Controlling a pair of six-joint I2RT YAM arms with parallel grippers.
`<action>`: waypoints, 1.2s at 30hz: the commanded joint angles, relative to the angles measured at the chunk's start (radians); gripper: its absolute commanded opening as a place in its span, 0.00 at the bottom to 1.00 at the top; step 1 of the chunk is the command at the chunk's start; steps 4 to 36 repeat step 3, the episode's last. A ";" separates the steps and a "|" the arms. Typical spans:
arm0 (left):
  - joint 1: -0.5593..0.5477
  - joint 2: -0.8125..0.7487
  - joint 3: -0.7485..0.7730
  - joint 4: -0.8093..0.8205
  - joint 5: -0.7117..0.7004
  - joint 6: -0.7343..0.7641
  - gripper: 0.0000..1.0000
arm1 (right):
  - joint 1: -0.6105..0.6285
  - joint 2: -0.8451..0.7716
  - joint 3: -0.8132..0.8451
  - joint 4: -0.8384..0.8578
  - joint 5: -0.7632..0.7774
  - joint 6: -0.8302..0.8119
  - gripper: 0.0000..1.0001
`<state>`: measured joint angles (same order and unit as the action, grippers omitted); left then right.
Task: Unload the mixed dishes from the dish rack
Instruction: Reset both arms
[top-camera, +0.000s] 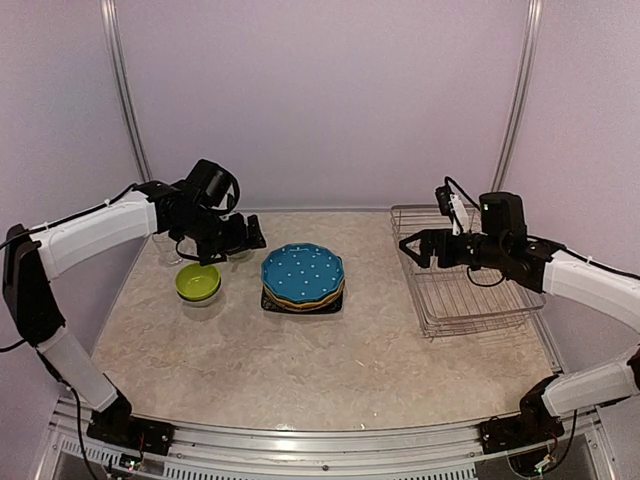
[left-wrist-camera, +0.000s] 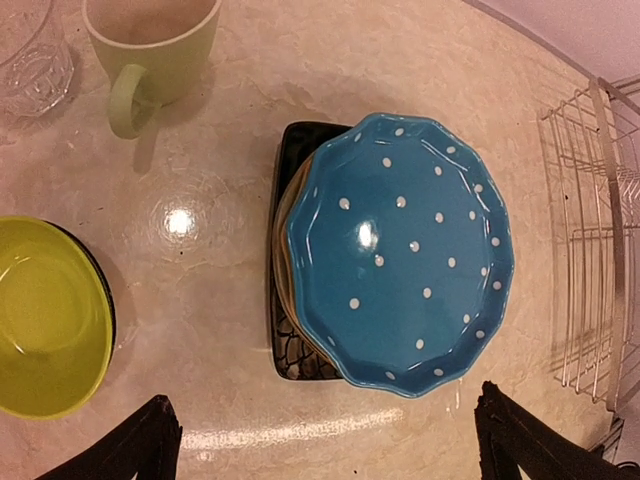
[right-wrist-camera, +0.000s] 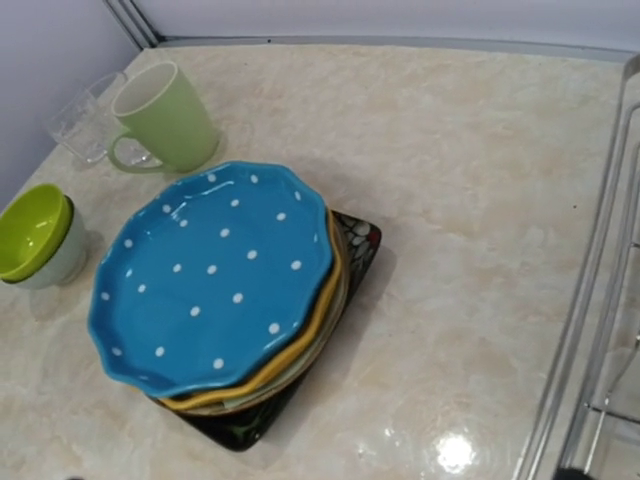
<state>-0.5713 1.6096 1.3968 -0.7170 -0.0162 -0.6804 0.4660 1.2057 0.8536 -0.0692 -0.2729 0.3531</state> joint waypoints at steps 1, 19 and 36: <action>0.003 -0.037 -0.026 0.046 -0.037 -0.027 0.99 | -0.009 -0.019 -0.016 0.032 -0.012 0.018 0.99; 0.007 -0.052 -0.033 0.058 -0.036 -0.013 0.99 | -0.009 -0.013 -0.011 0.033 -0.015 0.018 0.99; 0.007 -0.052 -0.033 0.058 -0.036 -0.013 0.99 | -0.009 -0.013 -0.011 0.033 -0.015 0.018 0.99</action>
